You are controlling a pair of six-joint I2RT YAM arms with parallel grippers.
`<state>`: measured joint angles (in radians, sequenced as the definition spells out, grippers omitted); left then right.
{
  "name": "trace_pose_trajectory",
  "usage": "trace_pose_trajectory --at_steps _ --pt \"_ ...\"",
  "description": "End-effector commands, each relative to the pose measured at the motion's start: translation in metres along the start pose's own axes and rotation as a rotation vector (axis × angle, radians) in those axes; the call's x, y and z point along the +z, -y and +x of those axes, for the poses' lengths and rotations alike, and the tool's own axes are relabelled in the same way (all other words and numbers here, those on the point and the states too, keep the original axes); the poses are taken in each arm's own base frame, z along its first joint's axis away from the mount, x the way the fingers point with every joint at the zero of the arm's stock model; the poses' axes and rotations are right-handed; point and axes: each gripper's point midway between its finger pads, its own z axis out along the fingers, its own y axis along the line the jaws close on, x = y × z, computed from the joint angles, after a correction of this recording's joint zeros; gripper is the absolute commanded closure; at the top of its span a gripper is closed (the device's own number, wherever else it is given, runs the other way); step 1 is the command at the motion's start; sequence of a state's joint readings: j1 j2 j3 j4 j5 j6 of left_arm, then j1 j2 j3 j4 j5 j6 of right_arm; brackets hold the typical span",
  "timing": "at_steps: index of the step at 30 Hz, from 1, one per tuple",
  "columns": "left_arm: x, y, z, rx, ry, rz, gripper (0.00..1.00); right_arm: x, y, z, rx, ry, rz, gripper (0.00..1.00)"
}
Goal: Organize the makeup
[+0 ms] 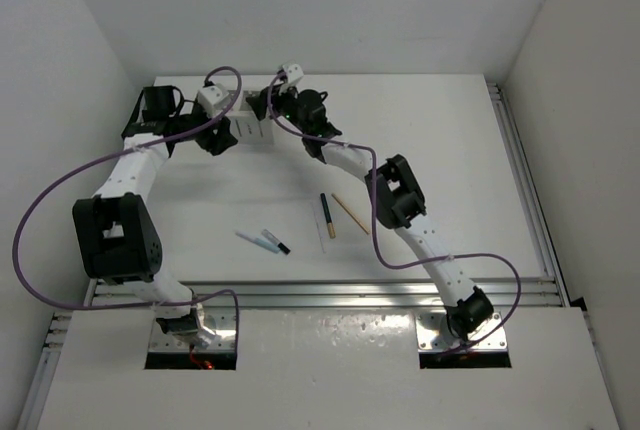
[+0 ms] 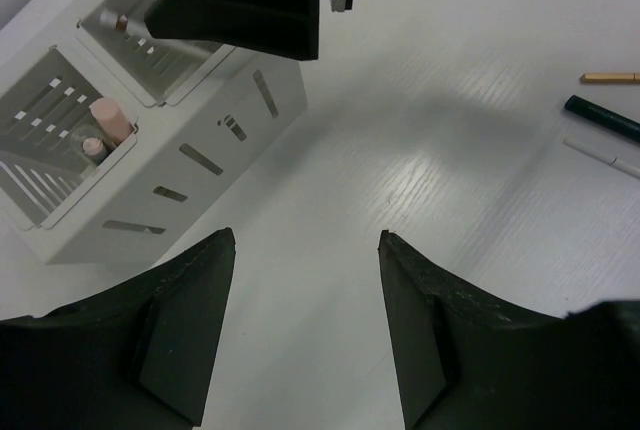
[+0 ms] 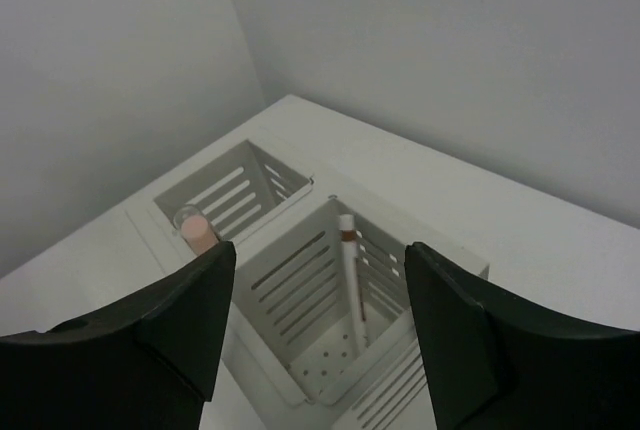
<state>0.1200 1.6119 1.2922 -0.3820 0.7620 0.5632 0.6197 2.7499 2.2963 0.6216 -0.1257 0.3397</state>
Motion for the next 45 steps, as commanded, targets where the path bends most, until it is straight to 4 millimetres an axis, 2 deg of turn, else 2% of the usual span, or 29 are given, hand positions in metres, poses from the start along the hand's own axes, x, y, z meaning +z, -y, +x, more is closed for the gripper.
trace_pose_trajectory --at_steps 1,2,3,4,5,6,7,8,9,10,11,12,13,15,16,18,19,20,21,22,23,27,28,32,34,35,40,41,45 --pt "-0.016 -0.001 -0.024 0.04 0.057 -0.027 0.35 -0.003 -0.033 -0.107 -0.072 0.189 -0.081 0.3" --pt "-0.018 0.001 -0.024 0.041 0.057 -0.027 0.35 -0.008 -0.037 -0.115 -0.076 0.19 -0.087 0.3" --pt "-0.018 0.001 -0.024 0.041 0.057 -0.027 0.35 -0.013 -0.041 -0.135 -0.093 0.237 -0.094 0.3" --pt "-0.02 0.002 -0.027 0.036 0.062 -0.031 0.35 -0.023 -0.043 -0.136 -0.092 0.22 -0.091 0.26" --pt "-0.019 0.005 -0.021 0.021 0.05 -0.022 0.35 -0.035 -0.046 -0.175 -0.101 0.266 -0.098 0.25" --pt "-0.022 0.006 -0.025 0.03 0.057 -0.027 0.35 -0.053 -0.038 -0.122 -0.077 0.148 -0.081 0.23" --pt "-0.025 0.008 -0.027 0.032 0.059 -0.028 0.35 -0.064 -0.038 -0.12 -0.072 0.119 -0.081 0.17" --pt "-0.023 0.01 -0.021 0.021 0.05 -0.022 0.35 -0.083 -0.052 -0.167 -0.1 0.127 -0.115 0.13" --pt "-0.025 0.013 -0.021 0.021 0.05 -0.022 0.35 -0.108 -0.044 -0.115 -0.086 -0.024 -0.096 0.07" --pt "-0.027 0.015 -0.021 0.023 0.052 -0.023 0.35 -0.126 -0.047 -0.116 -0.143 -0.107 -0.092 0.0" --pt "-0.027 0.016 -0.014 0.008 0.047 -0.017 0.35 -0.148 -0.052 -0.105 -0.131 -0.231 -0.081 0.0" --pt "-0.029 0.017 -0.017 0.014 0.052 -0.021 0.35 -0.17 -0.047 -0.074 -0.135 -0.346 -0.054 0.0" --pt "-0.028 0.019 -0.012 0.006 0.045 -0.015 0.35 -0.206 -0.041 -0.045 -0.129 -0.546 -0.005 0.0" --pt "-0.031 0.023 -0.012 0.009 0.047 -0.017 0.35 -0.236 -0.034 -0.031 -0.119 -0.672 0.054 0.0" --pt "-0.03 0.025 -0.008 0.0 0.041 -0.012 0.35 -0.27 -0.034 -0.005 -0.087 -0.845 0.067 0.01" --pt "-0.031 0.028 -0.008 0.009 0.046 -0.005 0.35 -0.287 -0.034 0.011 -0.092 -0.939 0.055 0.19" --pt "-0.032 0.031 -0.007 0.009 0.046 -0.005 0.35 -0.303 -0.034 0.02 -0.077 -1.012 0.063 0.29" --pt "-0.032 0.031 -0.007 0.009 0.046 -0.005 0.35 -0.311 -0.035 0.026 -0.057 -1.05 0.075 0.53" --pt "-0.034 0.033 -0.006 0.011 0.047 -0.005 0.35 -0.314 -0.032 0.028 -0.052 -1.056 0.095 0.64" --pt "-0.035 0.038 -0.008 0.018 0.05 0.001 0.35 -0.324 -0.03 0.037 -0.053 -1.08 0.12 0.69" --pt "-0.035 0.038 -0.008 0.018 0.05 0.001 0.35 -0.321 -0.027 0.037 -0.052 -1.055 0.137 0.69" --pt "-0.038 0.048 -0.006 0.025 0.049 -0.001 0.35 -0.331 -0.021 0.052 -0.043 -1.086 0.175 0.66" --pt "-0.037 0.049 0.0 0.015 0.035 -0.002 0.35 -0.332 -0.019 0.057 -0.044 -1.106 0.18 0.66" --pt "-0.044 0.054 -0.001 0.028 0.04 -0.019 0.35 -0.354 -0.011 0.078 -0.053 -1.207 0.22 0.66" --pt "-0.045 0.058 0.002 0.015 0.036 -0.016 0.35 -0.353 -0.007 0.082 -0.062 -1.195 0.229 0.66" --pt "-0.048 0.057 0.0 0.022 0.037 -0.028 0.35 -0.362 -0.008 0.089 -0.064 -1.216 0.226 0.66" --pt "-0.048 0.061 0.005 0.016 0.033 -0.025 0.35 -0.356 -0.008 0.103 -0.04 -1.219 0.221 0.66" --pt "-0.05 0.062 0.002 0.023 0.038 -0.029 0.35 -0.358 -0.007 0.111 -0.034 -1.236 0.223 0.66" --pt "-0.051 0.064 0.003 0.024 0.039 -0.029 0.35 -0.359 -0.002 0.123 -0.024 -1.247 0.256 0.69"
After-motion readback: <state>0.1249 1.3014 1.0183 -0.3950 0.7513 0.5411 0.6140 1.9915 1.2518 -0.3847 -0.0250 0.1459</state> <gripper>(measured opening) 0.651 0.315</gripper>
